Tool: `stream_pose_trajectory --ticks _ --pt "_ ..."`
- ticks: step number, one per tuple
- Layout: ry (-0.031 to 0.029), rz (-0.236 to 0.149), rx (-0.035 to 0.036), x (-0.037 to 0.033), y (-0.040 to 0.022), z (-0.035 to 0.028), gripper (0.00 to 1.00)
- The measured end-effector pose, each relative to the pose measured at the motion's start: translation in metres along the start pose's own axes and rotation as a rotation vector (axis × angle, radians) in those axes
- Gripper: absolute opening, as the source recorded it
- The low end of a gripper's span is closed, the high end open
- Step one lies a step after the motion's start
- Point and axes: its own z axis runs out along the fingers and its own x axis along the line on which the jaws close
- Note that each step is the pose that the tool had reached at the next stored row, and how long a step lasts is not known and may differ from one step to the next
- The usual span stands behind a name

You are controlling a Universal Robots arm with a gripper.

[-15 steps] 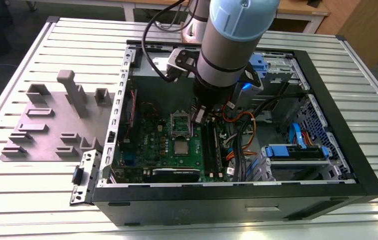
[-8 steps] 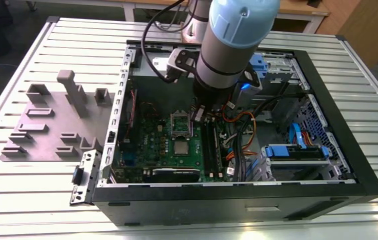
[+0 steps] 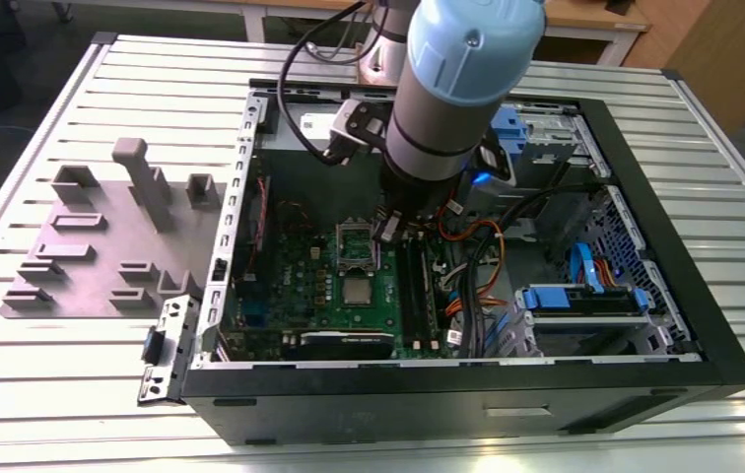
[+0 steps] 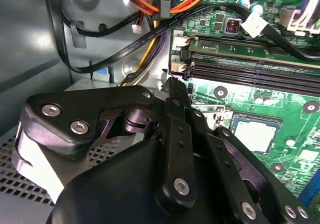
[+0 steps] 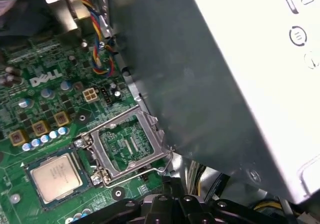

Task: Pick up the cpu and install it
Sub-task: 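Close the cpu cover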

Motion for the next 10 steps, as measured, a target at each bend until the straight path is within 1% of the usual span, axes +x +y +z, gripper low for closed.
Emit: stream_pose_trajectory --ticks 1,4,10 --pt "-0.0015 0.0 -0.0006 0.0001 0.0 0.0007 0.11" --pt "-0.0087 0.0 -0.0043 0.0006 -0.0002 0.0033 0.11" --pt "-0.0267 0.0 -0.0137 0.0013 -0.0007 0.0076 0.11"
